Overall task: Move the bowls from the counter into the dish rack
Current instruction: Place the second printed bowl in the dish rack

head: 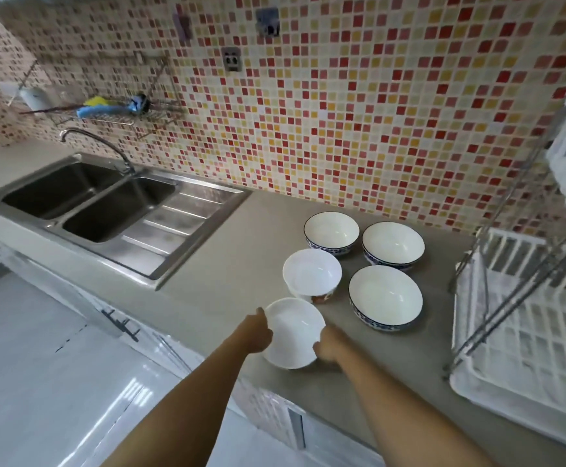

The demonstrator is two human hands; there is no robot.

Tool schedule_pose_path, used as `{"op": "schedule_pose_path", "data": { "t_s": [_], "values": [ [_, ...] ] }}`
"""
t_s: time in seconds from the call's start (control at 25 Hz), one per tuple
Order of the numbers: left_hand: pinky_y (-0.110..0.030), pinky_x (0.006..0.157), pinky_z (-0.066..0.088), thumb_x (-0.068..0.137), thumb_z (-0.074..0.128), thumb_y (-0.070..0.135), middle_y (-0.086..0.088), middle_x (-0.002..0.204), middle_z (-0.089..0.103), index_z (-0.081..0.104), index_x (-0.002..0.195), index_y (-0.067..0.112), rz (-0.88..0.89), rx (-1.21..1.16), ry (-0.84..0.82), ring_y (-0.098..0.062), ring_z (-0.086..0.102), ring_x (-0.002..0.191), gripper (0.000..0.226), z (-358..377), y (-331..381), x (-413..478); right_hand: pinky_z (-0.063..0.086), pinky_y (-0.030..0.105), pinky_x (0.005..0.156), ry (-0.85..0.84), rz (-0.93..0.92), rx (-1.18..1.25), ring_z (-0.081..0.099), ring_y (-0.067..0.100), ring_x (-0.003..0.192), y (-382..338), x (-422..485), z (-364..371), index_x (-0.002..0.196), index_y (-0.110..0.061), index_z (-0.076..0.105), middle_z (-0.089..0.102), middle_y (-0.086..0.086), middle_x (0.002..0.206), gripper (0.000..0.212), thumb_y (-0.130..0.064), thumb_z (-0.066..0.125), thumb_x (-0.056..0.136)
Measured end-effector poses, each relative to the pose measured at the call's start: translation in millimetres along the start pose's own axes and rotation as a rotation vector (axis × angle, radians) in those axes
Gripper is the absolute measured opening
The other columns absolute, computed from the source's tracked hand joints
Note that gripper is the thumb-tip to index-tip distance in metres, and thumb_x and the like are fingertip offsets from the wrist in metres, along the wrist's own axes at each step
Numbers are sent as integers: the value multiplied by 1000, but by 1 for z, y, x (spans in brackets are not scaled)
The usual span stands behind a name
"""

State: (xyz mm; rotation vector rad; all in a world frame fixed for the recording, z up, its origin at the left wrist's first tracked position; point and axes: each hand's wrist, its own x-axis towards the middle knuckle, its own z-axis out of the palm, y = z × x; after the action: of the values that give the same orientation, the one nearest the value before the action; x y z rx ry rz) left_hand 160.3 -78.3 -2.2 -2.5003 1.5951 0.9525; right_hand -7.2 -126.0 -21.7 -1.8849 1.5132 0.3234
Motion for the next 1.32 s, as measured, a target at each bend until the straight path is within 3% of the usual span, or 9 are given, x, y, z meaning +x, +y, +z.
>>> {"op": "schedule_pose_path", "data": {
  "t_s": [0.16, 0.4, 0.56, 0.64, 0.72, 0.84, 1.04, 1.2, 1.32],
  "values": [
    [-40, 62, 58, 87, 50, 6, -24, 126, 55, 46, 125, -4, -26, -58, 26, -41, 61, 109, 39, -19, -6, 0, 39, 31, 98, -51, -67, 49, 47, 32, 126, -12, -4, -22, 133, 1, 43, 46, 21, 140, 44, -21, 43, 94],
    [-39, 50, 60, 96, 41, 12, -22, 116, 54, 49, 120, -3, 110, -366, 301, -40, 59, 97, 29, -75, 12, -32, 52, 35, 85, 113, -236, 430, 67, 25, 89, -27, -59, -97, 128, -11, 45, 63, 11, 118, 47, -39, 46, 89],
    [-41, 60, 61, 99, 36, 16, -11, 108, 54, 44, 126, 4, 264, -611, 566, -26, 58, 83, 30, -97, 71, -74, 47, 41, 98, 265, -323, 499, 60, 22, 110, -15, -110, -159, 138, -24, 34, 57, 1, 130, 75, -68, 45, 79],
    [-48, 73, 60, 99, 37, 22, -8, 118, 56, 40, 131, 15, 391, -778, 634, -27, 61, 97, 33, -115, 115, -96, 51, 41, 95, 343, -467, 586, 57, 18, 111, -8, -144, -190, 135, -27, 35, 56, -5, 125, 69, -65, 51, 80],
    [-51, 81, 58, 99, 37, 31, -3, 123, 54, 34, 134, 24, 559, -977, 589, -27, 59, 109, 36, -135, 157, -116, 55, 30, 87, 509, -644, 664, 58, 9, 103, -1, -186, -222, 130, -31, 38, 57, -12, 116, 56, -52, 60, 83],
    [-34, 78, 60, 97, 31, 46, 1, 125, 52, 34, 133, 31, 847, -1111, 477, -23, 61, 108, 40, -169, 217, -151, 52, 9, 70, 804, -815, 553, 59, -12, 90, 25, -257, -274, 129, -34, 42, 55, -25, 105, 60, -42, 72, 76],
    [-46, 108, 39, 91, 21, 55, -9, 143, 46, 39, 133, 25, 1124, -933, 482, -24, 50, 125, 55, -194, 291, -194, 40, 26, 94, 1086, -618, -90, 41, 6, 108, 98, -313, -333, 146, -34, 25, 40, -7, 122, 91, -46, 75, 71],
    [-37, 92, 48, 83, 42, 58, -5, 131, 55, 32, 137, 32, 1125, -283, 337, -23, 57, 114, 61, -188, 350, -216, 43, 31, 97, 1127, -510, -409, 45, 16, 115, 153, -321, -352, 147, -30, 24, 38, 3, 135, 93, -39, 77, 71],
    [-39, 85, 57, 79, 66, 48, -2, 117, 61, 33, 134, 36, 1138, -152, 276, -23, 64, 103, 66, -174, 392, -216, 42, 33, 98, 1128, -457, -502, 45, 21, 120, 190, -320, -361, 147, -30, 23, 37, 4, 138, 95, -42, 77, 70]
  ]
}}
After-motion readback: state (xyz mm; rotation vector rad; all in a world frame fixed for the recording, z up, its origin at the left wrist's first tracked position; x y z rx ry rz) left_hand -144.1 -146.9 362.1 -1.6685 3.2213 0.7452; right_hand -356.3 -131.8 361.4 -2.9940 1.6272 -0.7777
